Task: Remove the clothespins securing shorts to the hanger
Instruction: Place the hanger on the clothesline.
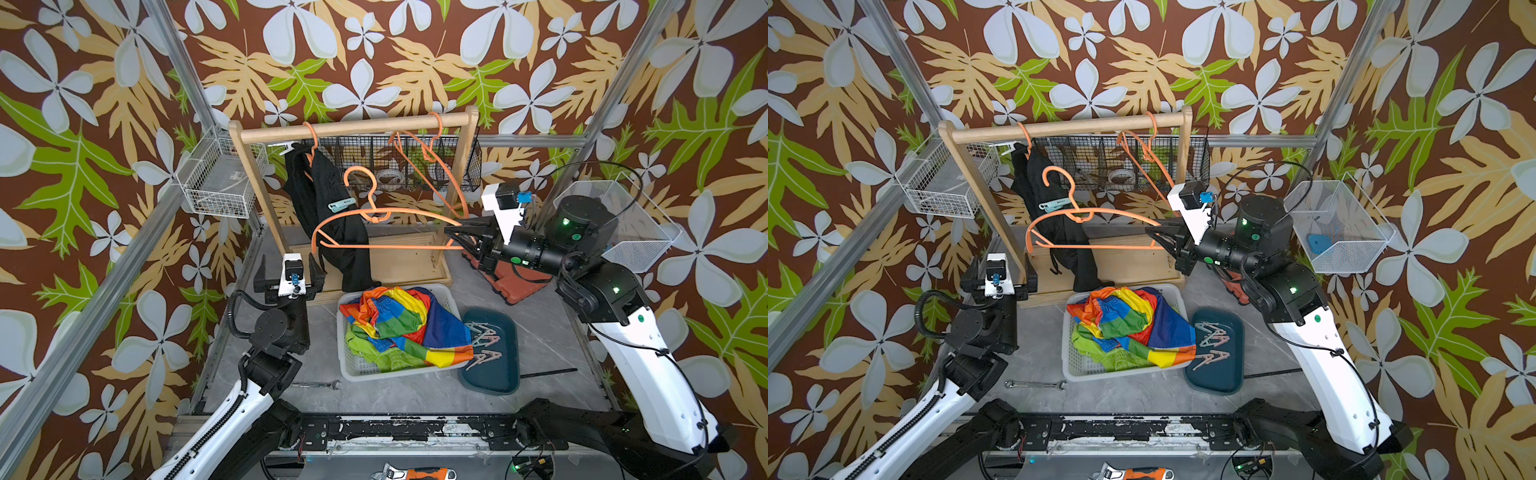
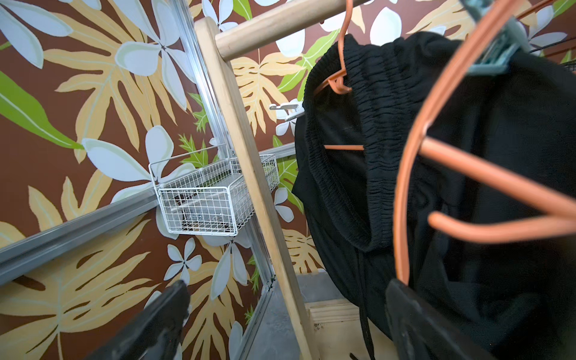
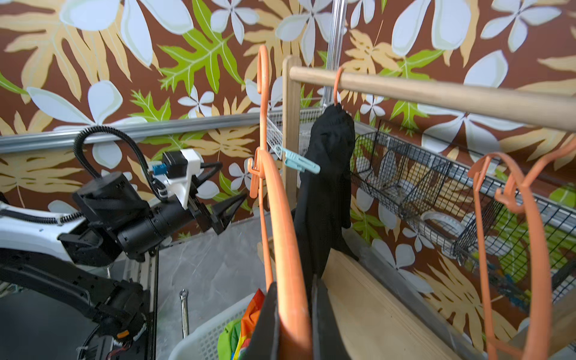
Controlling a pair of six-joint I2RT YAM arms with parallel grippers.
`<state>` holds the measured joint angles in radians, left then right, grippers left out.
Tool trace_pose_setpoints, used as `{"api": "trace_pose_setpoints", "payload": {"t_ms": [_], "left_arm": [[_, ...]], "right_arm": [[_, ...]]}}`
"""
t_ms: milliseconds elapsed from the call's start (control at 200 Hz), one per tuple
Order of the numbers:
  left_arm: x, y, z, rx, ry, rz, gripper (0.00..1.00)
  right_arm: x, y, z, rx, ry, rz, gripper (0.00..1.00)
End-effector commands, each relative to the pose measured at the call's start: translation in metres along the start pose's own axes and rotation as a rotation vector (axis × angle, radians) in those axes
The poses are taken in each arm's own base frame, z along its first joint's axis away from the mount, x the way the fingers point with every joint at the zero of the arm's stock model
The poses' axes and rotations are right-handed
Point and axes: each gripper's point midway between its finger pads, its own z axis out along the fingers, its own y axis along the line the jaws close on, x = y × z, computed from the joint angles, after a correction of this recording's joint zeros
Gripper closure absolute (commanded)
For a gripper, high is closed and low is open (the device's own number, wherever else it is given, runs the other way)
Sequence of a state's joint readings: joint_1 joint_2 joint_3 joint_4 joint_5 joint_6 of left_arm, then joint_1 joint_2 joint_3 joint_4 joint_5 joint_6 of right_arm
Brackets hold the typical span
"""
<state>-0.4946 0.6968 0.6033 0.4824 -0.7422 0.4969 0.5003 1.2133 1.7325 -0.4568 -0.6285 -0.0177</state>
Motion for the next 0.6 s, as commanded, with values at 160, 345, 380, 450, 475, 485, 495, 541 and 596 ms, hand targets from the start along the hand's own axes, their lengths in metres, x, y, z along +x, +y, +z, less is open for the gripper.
{"api": "trace_pose_setpoints", "payload": {"t_ms": [160, 345, 380, 450, 475, 485, 495, 541, 596], "left_arm": [[-0.006, 0.021, 0.001, -0.087, -0.012, -0.068, 0.0], [-0.006, 0.021, 0.0, -0.086, -0.012, -0.069, 0.0], [-0.006, 0.021, 0.0, -0.084, -0.012, -0.072, 0.0], [-0.006, 0.019, 0.001, -0.076, -0.011, -0.071, 0.0], [-0.006, 0.019, 0.001, -0.075, -0.009, -0.072, 0.0], [-0.006, 0.018, 0.001, -0.073, -0.009, -0.071, 0.0], [-0.006, 0.018, 0.001, -0.073, -0.009, -0.073, 0.0], [-0.006, 0.017, 0.002, -0.066, -0.009, -0.071, 0.0], [-0.006, 0.016, 0.002, -0.062, -0.008, -0.072, 0.0]], "right_arm": [[-0.073, -0.011, -0.031, 0.148, -0.258, -0.058, 1.0], [-0.079, -0.038, -0.057, 0.381, -0.304, -0.073, 1.0], [-0.076, -0.044, -0.06, 0.419, -0.295, -0.077, 1.0], [-0.067, -0.051, -0.063, 0.47, -0.271, -0.082, 1.0], [-0.064, -0.054, -0.063, 0.485, -0.257, -0.083, 1.0], [-0.062, -0.055, -0.063, 0.492, -0.251, -0.082, 1.0], [-0.06, -0.057, -0.062, 0.497, -0.245, -0.08, 1.0], [-0.052, -0.06, -0.06, 0.509, -0.229, -0.077, 1.0], [-0.042, -0.065, -0.056, 0.527, -0.211, -0.07, 1.0]]}}
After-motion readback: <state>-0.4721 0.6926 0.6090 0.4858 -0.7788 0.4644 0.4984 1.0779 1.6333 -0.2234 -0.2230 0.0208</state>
